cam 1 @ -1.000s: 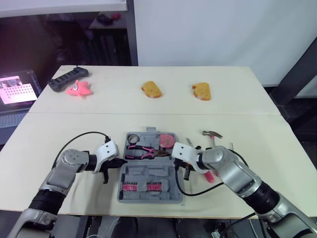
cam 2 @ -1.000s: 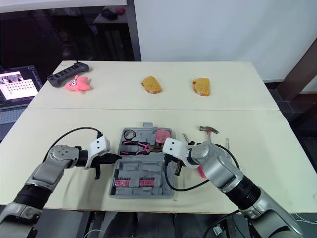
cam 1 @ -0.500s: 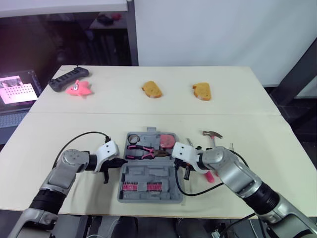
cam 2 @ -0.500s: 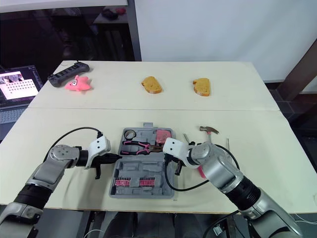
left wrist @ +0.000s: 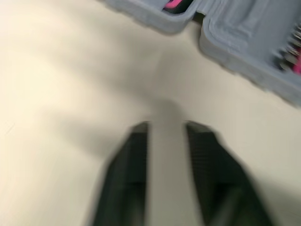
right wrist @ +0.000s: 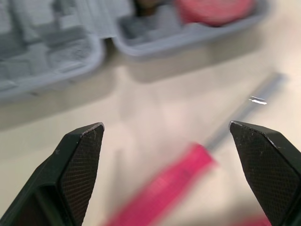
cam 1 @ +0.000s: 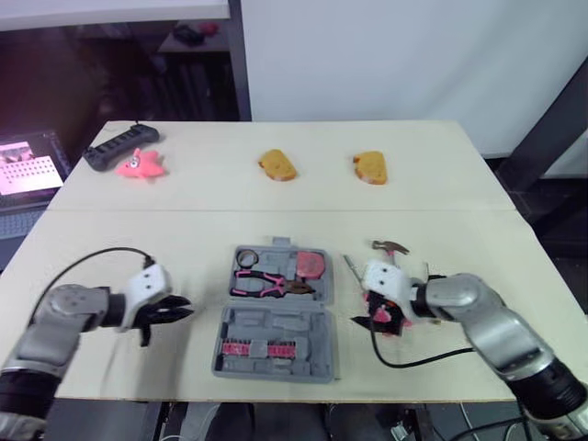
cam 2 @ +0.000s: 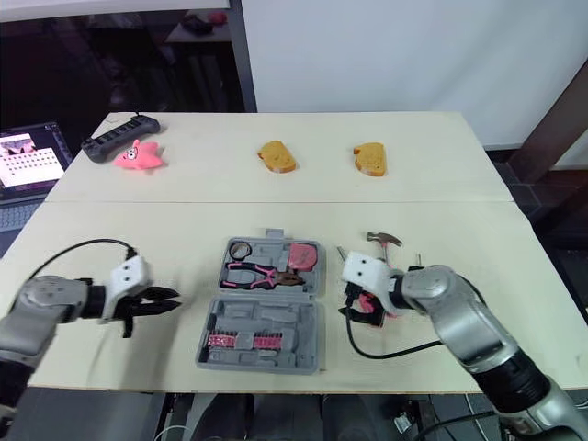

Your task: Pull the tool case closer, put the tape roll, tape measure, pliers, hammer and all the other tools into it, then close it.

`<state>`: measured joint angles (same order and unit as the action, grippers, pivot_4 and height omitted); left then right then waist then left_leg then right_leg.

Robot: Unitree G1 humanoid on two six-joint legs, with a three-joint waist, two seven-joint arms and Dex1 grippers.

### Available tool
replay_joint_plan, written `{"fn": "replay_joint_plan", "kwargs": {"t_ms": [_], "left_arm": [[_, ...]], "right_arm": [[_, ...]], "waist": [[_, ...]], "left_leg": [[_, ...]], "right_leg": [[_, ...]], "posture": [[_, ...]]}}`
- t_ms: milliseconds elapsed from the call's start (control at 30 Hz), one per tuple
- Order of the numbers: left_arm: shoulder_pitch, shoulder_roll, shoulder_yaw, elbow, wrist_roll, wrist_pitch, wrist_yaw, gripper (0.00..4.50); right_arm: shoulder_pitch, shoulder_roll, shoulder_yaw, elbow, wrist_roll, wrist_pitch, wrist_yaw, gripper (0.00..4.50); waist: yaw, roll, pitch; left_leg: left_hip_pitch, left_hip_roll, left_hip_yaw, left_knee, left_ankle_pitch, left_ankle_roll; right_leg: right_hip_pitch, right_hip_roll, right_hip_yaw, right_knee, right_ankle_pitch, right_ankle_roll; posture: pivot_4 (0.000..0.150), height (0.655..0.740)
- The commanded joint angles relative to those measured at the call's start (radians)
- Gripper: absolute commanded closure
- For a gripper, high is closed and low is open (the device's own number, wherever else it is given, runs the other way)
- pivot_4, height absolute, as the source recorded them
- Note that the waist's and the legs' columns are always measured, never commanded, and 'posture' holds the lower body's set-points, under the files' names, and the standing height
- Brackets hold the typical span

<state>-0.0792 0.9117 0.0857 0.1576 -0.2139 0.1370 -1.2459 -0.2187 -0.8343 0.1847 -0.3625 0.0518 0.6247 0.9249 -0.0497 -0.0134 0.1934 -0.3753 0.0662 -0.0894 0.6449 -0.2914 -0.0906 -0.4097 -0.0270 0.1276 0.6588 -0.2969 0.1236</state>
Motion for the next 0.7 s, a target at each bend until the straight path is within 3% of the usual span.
{"fn": "replay_joint_plan", "kwargs": {"t_ms": [33,100,300,433,567,700], "left_arm": [[0.053,0.052,0.106,-0.036,-0.066,-0.007,-0.032,1.06],[0.076,0.051,0.11,-0.041,-0.063,-0.019,-0.021,0.08],[0.101,-0.015,0.05,-0.137,-0.066,0.024,0.019,0.03],[0.136,-0.014,0.075,-0.181,-0.093,0.043,0.017,0.03],[0.193,0.018,0.194,-0.18,-0.16,0.065,-0.006,0.03],[0.251,0.058,0.319,-0.132,-0.193,0.081,-0.015,0.03]], "right_arm": [[0.041,-0.046,-0.15,-0.012,0.083,-0.093,0.052,0.0],[0.054,-0.049,-0.161,-0.035,0.118,-0.088,0.072,0.0],[0.001,0.016,0.006,-0.107,0.105,0.025,0.041,0.0],[0.012,0.025,0.017,-0.155,0.133,0.048,0.035,0.0],[0.116,-0.014,-0.142,-0.155,0.18,-0.033,0.047,0.0],[0.273,-0.037,-0.441,-0.099,0.293,-0.127,0.133,0.0]], "waist": [[0.003,-0.001,0.001],[0.004,-0.001,0.001],[0.003,0.0,0.001],[0.005,-0.001,0.001],[0.007,-0.004,0.003],[0.007,-0.005,0.004]], "left_leg": [[0.0,0.0,0.0,0.0,0.0,0.0],[0.0,0.0,0.0,0.0,0.0,0.0],[0.0,0.0,0.0,0.0,0.0,0.0],[-0.001,0.0,0.0,0.0,0.0,0.0],[-0.001,0.0,0.0,0.0,0.0,0.0],[0.0,0.0,0.001,0.0,0.0,0.0]], "right_leg": [[0.0,0.0,0.0,0.0,0.0,0.0],[0.0,0.0,0.0,0.0,0.0,0.0],[0.0,0.0,0.0,0.0,0.0,0.0],[0.0,0.0,0.0,0.0,0.0,0.001],[0.0,0.0,0.0,0.0,0.0,0.0],[0.001,0.0,0.0,-0.001,-0.001,0.0]], "posture": [[0.15,0.74],[0.15,0.74],[0.15,0.74],[0.15,0.74],[0.15,0.74],[0.15,0.74]]}}
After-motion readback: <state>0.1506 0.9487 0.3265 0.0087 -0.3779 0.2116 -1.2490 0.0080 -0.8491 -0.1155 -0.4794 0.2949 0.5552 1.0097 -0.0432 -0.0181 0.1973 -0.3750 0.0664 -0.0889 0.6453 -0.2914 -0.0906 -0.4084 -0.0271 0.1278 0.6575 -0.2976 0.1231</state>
